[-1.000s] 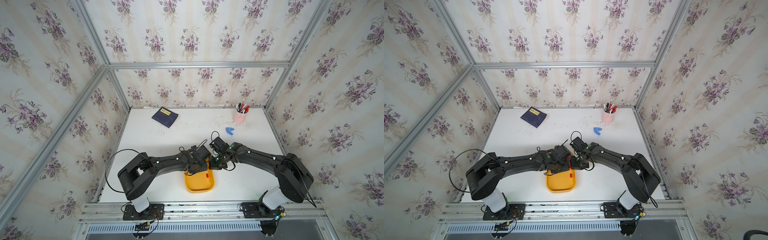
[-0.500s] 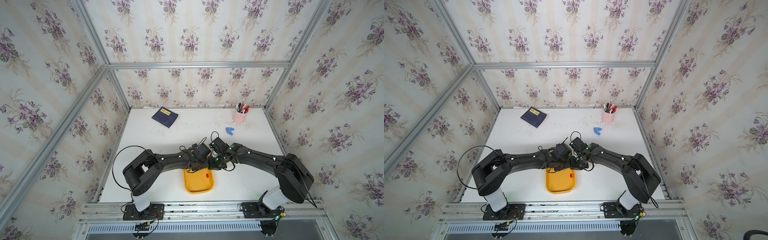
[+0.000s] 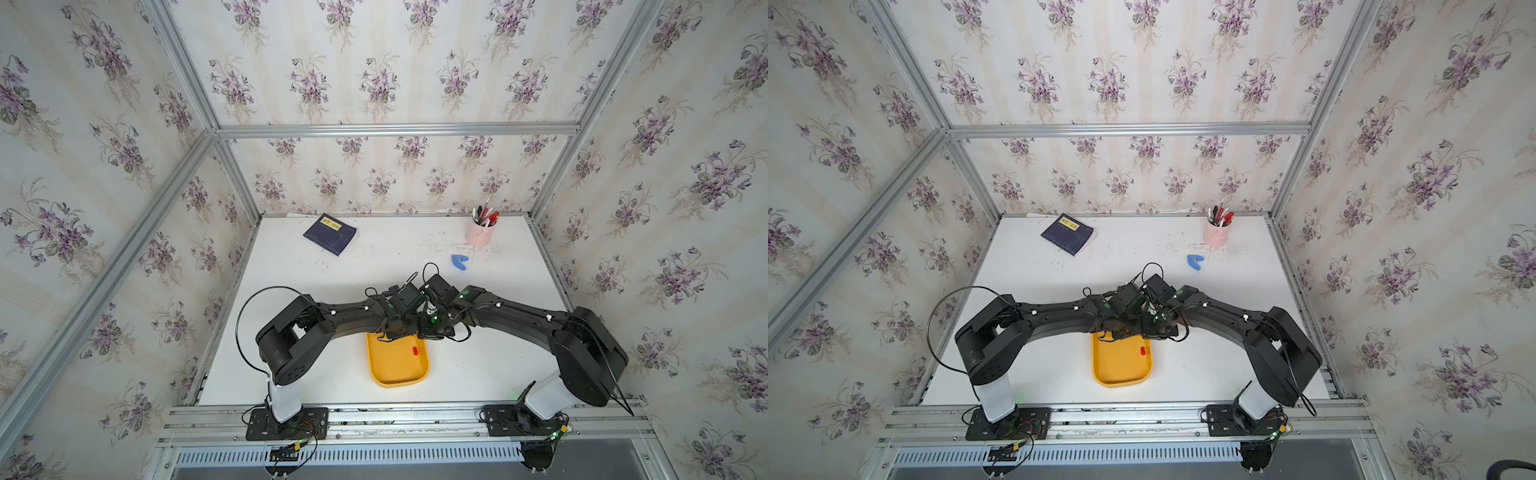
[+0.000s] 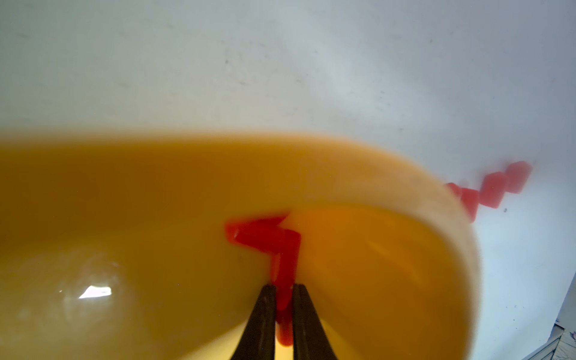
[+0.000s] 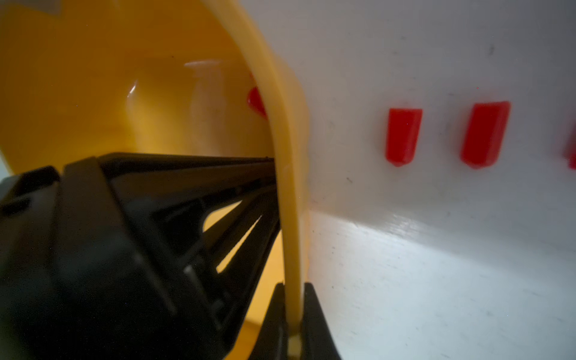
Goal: Take the screw protection sleeves out of the storage box
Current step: Pick up the screw protection sleeve from the storage box.
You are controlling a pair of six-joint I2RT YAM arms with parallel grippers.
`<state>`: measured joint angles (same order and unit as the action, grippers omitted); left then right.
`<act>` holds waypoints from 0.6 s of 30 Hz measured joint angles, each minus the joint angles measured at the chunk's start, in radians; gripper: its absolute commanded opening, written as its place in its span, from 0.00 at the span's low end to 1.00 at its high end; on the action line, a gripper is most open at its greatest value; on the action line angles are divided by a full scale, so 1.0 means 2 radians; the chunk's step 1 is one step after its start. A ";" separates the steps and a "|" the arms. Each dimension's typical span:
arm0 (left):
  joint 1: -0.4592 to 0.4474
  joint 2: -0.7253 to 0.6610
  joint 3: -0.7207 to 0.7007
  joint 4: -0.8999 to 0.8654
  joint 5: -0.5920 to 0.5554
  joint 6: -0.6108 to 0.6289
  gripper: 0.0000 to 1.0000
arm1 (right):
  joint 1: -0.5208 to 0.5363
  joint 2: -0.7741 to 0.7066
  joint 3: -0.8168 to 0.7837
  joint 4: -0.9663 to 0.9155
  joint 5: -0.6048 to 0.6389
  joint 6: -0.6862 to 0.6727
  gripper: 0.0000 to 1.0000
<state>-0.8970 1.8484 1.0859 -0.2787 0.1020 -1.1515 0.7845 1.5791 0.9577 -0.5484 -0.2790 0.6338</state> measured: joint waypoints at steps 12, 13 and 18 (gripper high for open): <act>-0.001 -0.022 -0.008 -0.013 0.015 0.000 0.10 | 0.002 0.000 -0.002 0.008 -0.003 0.001 0.00; -0.001 -0.026 -0.008 -0.016 0.018 0.000 0.10 | 0.002 0.000 -0.003 0.010 -0.003 0.001 0.00; -0.001 -0.040 -0.013 -0.028 0.020 0.008 0.09 | 0.002 0.000 -0.006 0.013 -0.001 0.003 0.00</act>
<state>-0.8986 1.7676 1.0607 -0.3340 0.1425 -1.1362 0.7891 1.5791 0.9459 -0.5232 -0.2813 0.6392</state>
